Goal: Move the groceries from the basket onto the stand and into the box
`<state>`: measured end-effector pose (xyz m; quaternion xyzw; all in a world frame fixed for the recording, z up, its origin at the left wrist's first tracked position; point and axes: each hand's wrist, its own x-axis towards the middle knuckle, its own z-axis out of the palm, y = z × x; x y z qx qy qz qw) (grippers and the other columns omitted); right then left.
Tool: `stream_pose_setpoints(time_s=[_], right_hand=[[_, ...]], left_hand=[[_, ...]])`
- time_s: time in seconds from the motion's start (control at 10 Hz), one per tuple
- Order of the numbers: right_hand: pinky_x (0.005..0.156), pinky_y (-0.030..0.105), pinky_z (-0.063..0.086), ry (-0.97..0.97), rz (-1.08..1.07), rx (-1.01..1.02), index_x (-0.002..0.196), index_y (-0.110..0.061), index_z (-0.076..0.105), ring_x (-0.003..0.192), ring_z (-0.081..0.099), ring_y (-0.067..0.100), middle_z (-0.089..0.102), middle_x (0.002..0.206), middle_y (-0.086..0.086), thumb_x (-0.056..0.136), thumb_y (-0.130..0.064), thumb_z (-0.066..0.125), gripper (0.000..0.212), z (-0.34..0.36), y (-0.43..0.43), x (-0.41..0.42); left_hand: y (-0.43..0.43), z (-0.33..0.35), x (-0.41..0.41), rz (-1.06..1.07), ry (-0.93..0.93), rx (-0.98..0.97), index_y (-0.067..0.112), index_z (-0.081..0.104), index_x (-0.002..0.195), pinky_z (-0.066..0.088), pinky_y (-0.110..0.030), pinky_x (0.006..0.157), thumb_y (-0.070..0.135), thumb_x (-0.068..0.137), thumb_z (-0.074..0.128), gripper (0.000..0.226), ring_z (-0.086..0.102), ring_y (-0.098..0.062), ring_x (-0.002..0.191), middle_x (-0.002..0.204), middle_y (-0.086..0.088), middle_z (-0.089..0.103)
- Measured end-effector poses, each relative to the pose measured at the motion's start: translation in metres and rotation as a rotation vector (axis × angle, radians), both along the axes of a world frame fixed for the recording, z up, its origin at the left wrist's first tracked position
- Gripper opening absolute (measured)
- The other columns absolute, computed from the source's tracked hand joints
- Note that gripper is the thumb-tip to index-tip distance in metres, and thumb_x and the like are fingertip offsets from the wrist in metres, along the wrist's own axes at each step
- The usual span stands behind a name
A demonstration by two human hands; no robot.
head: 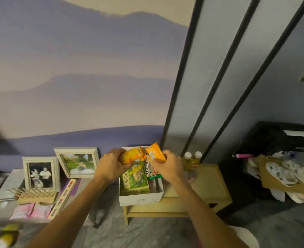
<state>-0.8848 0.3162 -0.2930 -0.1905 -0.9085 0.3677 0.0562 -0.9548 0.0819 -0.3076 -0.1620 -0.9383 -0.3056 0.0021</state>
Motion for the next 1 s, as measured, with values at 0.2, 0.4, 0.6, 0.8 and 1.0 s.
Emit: stream_pose_setpoints(time_s=[0.2, 0.4, 0.6, 0.8, 1.0], right_hand=[[0.064, 0.035, 0.056, -0.176, 0.084, -0.017, 0.098, -0.023, 0.069, 0.072, 0.064, 0.013, 0.065, 0.078, -0.008, 0.082, -0.047, 0.074, 0.028, -0.105, -0.002, -0.008], [0.071, 0.037, 0.055, -0.265, 0.116, 0.013, 0.1, -0.023, 0.067, 0.081, 0.066, 0.018, 0.068, 0.09, -0.002, 0.083, -0.05, 0.07, 0.032, -0.176, -0.001, -0.007], [0.078, 0.04, 0.051, -0.33, 0.17, 0.108, 0.121, -0.017, 0.062, 0.1, 0.066, 0.03, 0.067, 0.11, 0.007, 0.094, -0.043, 0.068, 0.038, -0.208, -0.001, -0.003], [0.071, 0.035, 0.042, -0.298, 0.291, 0.156, 0.123, -0.017, 0.06, 0.101, 0.066, 0.028, 0.068, 0.111, 0.006, 0.1, -0.044, 0.061, 0.035, -0.222, 0.01, -0.009], [0.105, 0.044, 0.049, -0.323, 0.304, 0.164, 0.16, -0.017, 0.04, 0.137, 0.054, 0.027, 0.055, 0.152, 0.005, 0.104, -0.059, 0.053, 0.071, -0.194, 0.015, -0.004]], left_hand=[[-0.005, -0.111, -0.002, 0.004, -0.235, -0.035, 0.03, 0.066, 0.13, 0.058, -0.038, 0.081, 0.089, 0.067, 0.063, 0.086, 0.07, -0.022, 0.1, 0.116, 0.004, 0.068], [0.001, -0.19, 0.01, -0.042, -0.32, -0.062, 0.03, 0.06, 0.138, 0.055, -0.04, 0.085, 0.053, 0.083, 0.078, 0.063, 0.066, -0.022, 0.11, 0.131, 0.008, 0.062], [0.002, -0.233, 0.015, -0.048, -0.195, -0.278, 0.026, 0.061, 0.144, 0.039, -0.052, 0.107, 0.058, 0.083, 0.076, 0.07, 0.044, -0.03, 0.137, 0.14, -0.006, 0.062], [-0.007, -0.238, 0.011, -0.159, -0.209, -0.335, 0.026, 0.048, 0.154, 0.031, -0.049, 0.113, 0.073, 0.087, 0.031, 0.083, 0.033, -0.023, 0.145, 0.155, 0.005, 0.051], [-0.008, -0.213, 0.012, -0.164, -0.245, -0.257, 0.031, 0.044, 0.155, 0.032, -0.046, 0.119, 0.082, 0.087, 0.029, 0.087, 0.032, -0.02, 0.15, 0.159, 0.005, 0.044]])
